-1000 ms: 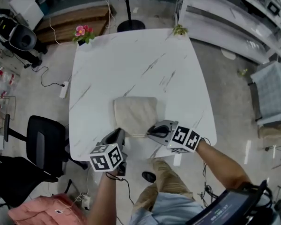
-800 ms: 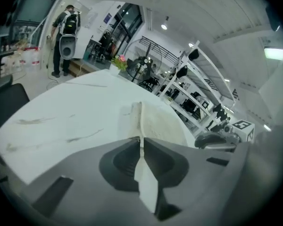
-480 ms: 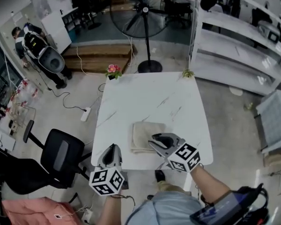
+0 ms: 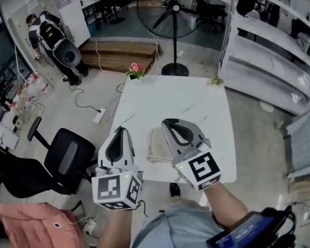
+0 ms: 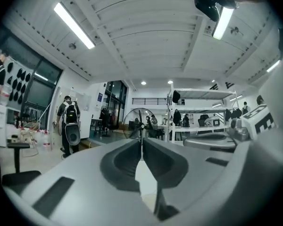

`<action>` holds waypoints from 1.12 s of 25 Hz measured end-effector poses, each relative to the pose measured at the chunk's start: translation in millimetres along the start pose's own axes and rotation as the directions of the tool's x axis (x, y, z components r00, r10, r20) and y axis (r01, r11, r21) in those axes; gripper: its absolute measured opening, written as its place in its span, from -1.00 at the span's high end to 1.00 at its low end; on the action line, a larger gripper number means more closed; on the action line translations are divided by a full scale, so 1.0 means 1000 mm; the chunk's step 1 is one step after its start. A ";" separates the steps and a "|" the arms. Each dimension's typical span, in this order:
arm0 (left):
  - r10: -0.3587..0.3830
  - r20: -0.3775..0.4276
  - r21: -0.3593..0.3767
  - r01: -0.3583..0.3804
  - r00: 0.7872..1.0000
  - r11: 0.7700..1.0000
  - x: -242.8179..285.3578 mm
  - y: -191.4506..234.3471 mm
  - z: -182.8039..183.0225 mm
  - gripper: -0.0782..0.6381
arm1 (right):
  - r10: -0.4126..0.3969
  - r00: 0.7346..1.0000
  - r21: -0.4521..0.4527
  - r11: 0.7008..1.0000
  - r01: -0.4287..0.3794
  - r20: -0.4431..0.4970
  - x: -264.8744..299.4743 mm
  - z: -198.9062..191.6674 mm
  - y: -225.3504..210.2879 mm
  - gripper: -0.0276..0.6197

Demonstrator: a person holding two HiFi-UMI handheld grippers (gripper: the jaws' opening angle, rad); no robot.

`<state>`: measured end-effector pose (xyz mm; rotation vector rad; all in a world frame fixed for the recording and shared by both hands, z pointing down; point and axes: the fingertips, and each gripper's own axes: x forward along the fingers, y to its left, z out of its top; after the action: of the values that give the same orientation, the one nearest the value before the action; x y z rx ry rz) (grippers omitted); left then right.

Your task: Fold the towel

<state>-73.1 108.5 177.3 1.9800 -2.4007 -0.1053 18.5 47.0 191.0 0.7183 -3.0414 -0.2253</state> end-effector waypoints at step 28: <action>0.032 -0.029 0.027 -0.031 0.999 0.999 0.030 0.005 -0.013 0.76 | 0.011 1.000 0.018 1.000 -0.011 0.014 0.026 -0.014 -0.018 0.88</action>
<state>-82.8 79.7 189.5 1.9392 -2.4273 -0.0435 3.9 18.1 201.5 0.7041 -3.0631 -0.2040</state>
